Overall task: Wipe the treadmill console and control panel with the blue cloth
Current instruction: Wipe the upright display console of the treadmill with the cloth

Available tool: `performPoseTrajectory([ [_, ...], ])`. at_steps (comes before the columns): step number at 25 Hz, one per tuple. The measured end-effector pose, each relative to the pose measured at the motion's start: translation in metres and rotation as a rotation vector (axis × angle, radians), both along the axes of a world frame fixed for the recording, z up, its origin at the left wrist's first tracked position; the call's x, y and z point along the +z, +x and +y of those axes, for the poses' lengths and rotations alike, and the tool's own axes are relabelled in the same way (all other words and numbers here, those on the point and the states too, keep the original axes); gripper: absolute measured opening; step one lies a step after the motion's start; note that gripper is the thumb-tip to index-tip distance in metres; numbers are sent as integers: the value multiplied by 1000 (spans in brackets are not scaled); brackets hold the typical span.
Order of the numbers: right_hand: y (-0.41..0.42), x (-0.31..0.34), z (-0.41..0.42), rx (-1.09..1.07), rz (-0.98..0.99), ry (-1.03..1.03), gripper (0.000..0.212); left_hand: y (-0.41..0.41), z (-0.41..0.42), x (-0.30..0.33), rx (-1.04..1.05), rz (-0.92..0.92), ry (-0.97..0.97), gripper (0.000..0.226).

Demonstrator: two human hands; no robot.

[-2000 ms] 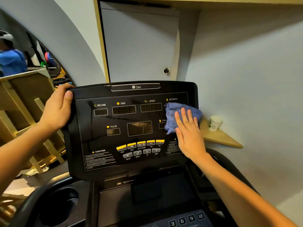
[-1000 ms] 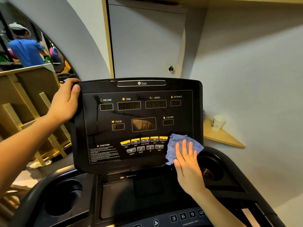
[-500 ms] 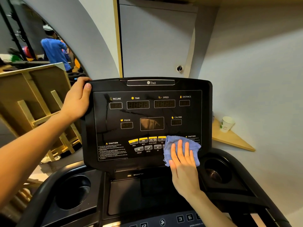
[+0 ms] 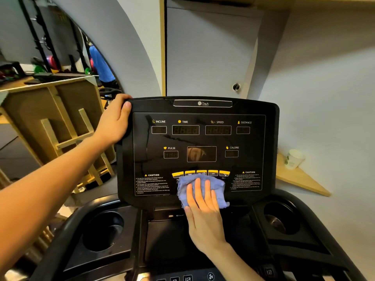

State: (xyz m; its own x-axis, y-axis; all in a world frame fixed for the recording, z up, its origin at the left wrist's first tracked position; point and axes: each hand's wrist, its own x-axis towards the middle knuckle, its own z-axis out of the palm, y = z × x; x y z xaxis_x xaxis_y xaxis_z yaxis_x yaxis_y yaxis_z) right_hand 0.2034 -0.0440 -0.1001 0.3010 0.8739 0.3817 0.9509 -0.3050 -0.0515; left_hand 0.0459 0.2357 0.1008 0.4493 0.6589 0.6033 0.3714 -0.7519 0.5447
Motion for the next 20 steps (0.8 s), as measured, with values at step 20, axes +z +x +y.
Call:
performPoseTrajectory([
  [20, -110, 1, 73, 305, -158, -51, 69, -5, 8, -7, -97, -21, -49, 40],
])
